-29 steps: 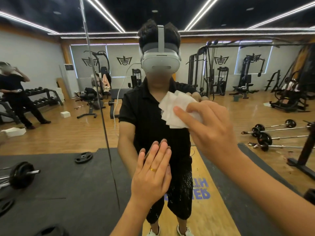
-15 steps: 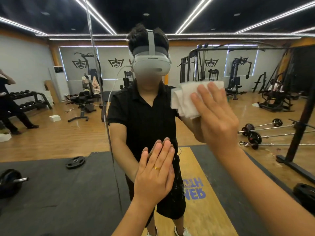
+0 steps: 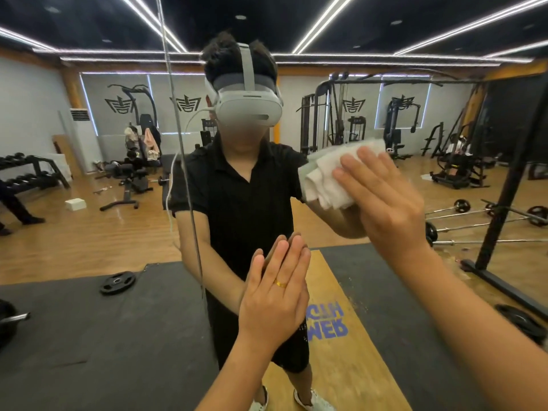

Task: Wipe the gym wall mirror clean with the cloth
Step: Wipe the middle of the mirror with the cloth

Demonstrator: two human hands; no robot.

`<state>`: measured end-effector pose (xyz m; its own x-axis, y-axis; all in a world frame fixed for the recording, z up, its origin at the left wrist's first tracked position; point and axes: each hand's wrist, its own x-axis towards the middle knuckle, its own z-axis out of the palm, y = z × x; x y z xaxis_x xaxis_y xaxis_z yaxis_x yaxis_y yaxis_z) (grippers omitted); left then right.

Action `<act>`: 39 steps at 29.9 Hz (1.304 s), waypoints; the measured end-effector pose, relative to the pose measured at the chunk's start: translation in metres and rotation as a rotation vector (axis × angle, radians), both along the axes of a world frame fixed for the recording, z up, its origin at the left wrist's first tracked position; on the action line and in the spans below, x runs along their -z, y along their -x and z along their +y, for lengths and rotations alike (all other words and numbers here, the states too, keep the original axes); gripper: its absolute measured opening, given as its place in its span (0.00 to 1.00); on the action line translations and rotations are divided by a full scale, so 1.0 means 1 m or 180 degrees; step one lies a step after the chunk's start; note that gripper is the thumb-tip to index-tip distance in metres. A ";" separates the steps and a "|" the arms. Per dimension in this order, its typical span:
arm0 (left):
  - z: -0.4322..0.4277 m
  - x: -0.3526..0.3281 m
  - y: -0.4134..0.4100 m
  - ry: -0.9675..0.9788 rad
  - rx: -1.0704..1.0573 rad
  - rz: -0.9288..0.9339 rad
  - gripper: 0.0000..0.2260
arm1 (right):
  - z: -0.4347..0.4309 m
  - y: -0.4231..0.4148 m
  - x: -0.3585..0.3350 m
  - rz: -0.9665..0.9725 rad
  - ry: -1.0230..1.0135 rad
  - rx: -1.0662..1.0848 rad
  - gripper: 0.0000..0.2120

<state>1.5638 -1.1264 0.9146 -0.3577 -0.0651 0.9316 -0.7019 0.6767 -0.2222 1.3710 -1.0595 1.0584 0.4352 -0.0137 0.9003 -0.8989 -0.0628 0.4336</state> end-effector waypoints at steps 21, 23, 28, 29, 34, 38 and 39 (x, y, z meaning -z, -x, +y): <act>-0.003 0.003 0.000 -0.0053 0.0133 -0.0003 0.21 | 0.009 0.026 -0.009 -0.1090 0.0335 0.0101 0.13; -0.004 0.004 0.001 -0.0044 0.0092 -0.0003 0.22 | 0.013 0.014 0.029 -0.1092 0.0104 0.0057 0.13; -0.004 0.004 0.001 0.0013 0.0099 0.0001 0.22 | 0.029 0.014 0.054 -0.1102 -0.0528 0.0021 0.17; -0.004 0.004 0.000 0.0001 0.0120 0.0017 0.22 | 0.032 0.011 0.055 -0.1122 -0.0701 -0.0014 0.20; 0.000 0.002 0.001 -0.0042 0.0168 0.0045 0.22 | 0.027 -0.008 0.052 -0.1484 -0.0702 -0.0135 0.21; 0.000 0.002 0.000 -0.0038 0.0185 0.0037 0.23 | 0.011 -0.013 0.049 -0.1593 -0.0405 -0.0031 0.20; 0.000 0.002 0.000 -0.0020 0.0178 0.0034 0.23 | 0.010 -0.010 0.047 -0.1538 -0.0339 -0.0005 0.19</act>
<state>1.5635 -1.1264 0.9126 -0.3510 -0.0510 0.9350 -0.6652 0.7163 -0.2106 1.3809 -1.0499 1.0113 -0.0315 -0.1161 0.9927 -0.9955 -0.0856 -0.0417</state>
